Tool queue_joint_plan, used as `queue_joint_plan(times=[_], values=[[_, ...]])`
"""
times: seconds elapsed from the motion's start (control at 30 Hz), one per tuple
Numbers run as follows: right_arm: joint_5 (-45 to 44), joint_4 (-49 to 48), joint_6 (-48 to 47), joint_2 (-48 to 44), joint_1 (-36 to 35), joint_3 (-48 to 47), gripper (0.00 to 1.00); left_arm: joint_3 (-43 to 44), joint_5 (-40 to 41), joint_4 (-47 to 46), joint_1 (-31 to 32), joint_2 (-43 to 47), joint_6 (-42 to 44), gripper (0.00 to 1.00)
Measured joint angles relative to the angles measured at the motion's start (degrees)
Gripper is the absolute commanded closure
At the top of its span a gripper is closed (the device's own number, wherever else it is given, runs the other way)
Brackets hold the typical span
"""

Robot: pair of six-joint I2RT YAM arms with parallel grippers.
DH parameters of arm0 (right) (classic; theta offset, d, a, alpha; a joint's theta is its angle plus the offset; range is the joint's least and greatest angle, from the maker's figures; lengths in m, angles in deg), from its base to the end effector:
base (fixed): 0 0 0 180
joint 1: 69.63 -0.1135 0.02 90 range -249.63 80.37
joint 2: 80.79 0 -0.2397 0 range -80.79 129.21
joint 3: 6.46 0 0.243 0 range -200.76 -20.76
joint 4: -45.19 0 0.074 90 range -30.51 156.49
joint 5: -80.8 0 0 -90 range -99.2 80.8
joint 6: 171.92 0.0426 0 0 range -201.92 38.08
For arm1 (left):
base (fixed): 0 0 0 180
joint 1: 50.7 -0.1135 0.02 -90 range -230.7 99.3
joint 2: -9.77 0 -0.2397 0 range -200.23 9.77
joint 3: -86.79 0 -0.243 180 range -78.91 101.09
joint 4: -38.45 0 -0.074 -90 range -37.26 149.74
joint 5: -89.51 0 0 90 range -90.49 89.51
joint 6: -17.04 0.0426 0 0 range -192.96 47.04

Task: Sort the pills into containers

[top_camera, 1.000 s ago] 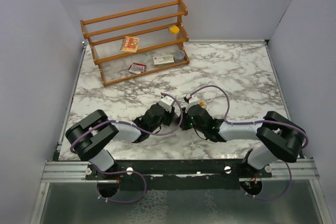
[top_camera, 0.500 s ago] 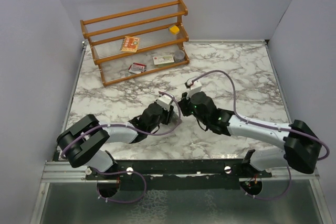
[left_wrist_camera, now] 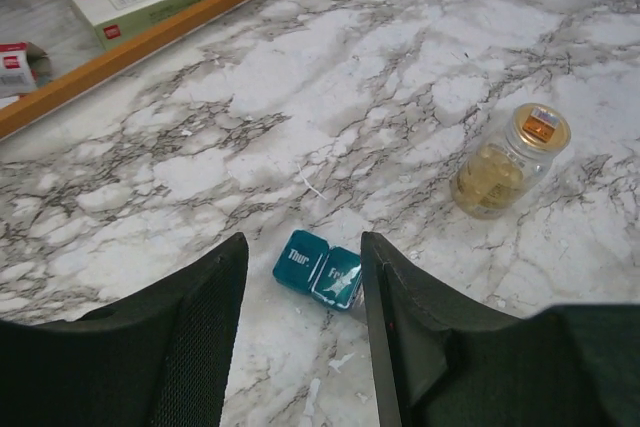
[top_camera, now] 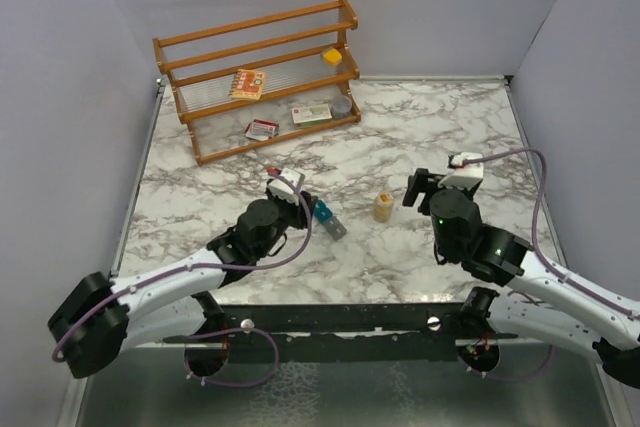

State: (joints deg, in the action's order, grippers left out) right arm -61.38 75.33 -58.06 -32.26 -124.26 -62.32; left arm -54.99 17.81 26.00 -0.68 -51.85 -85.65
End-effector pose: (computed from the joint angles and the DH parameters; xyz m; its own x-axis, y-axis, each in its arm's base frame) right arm 0.1401 0.1392 0.2853 -0.2370 0.0947 -0.9669 0.0190 0.9955 0.0928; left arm 0.1654 -0.1764 0.2061 -0.2354 -0.0439 -0.9709 0.4897 0.8576 -0.1575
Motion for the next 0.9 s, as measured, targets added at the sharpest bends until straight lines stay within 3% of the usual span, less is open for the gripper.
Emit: queue_joint_plan(times=[0.07, 0.27, 0.5, 0.9], values=[[-4.1, 5.9, 3.8, -4.3, 0.0, -0.1, 0.12, -0.4, 1.4, 2.6, 0.0, 4.3, 0.0, 0.49], [-10.4, 15.5, 10.5, -10.4, 0.0, -0.2, 0.10, -2.1, 8.3, 14.0, 0.1, 20.1, -0.4, 0.48], [-14.7, 28.2, 23.4, -5.9, 0.0, -0.8, 0.09, -3.1, 14.8, 24.9, 0.3, 33.7, -1.8, 0.47], [-17.7, 47.7, 46.5, 3.0, 0.0, -3.2, 0.03, -4.7, 17.7, 29.0, 0.3, 32.8, -4.3, 0.44]])
